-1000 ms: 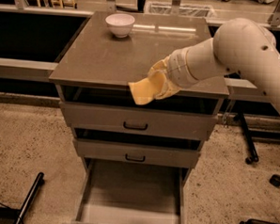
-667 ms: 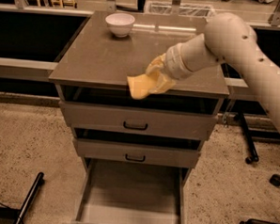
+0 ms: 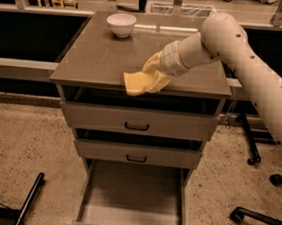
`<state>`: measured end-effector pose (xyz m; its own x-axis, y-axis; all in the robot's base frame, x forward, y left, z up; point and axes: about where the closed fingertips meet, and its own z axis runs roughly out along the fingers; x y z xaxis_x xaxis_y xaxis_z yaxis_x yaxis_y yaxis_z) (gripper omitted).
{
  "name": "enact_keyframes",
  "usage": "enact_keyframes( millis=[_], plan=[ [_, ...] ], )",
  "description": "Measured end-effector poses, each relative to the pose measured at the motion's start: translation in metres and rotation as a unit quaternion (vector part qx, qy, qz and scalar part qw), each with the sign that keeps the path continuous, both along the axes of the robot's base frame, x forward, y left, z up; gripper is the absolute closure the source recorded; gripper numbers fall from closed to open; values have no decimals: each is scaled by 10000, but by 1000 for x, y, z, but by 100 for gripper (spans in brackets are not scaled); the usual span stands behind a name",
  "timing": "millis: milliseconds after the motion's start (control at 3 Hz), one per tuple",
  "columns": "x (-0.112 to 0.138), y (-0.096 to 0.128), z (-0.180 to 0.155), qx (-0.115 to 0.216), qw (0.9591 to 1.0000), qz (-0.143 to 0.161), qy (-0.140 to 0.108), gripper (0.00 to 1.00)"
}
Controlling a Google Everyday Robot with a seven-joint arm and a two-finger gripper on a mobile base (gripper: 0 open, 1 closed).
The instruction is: Pick sponge from bottom drawer and place on counter
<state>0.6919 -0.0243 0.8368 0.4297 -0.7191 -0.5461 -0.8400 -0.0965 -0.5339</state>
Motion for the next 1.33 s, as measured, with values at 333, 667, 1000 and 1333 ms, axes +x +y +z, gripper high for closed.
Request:
enact_keyframes(
  millis=[333, 667, 1000, 1333],
  plan=[
    [-2, 1, 3, 69, 10000, -25, 5, 28],
    [-3, 1, 3, 72, 10000, -26, 4, 4],
    [28, -16, 29, 806, 9959, -387, -155, 0],
    [49, -37, 58, 1163, 9903, -653, -379, 0]
  ],
)
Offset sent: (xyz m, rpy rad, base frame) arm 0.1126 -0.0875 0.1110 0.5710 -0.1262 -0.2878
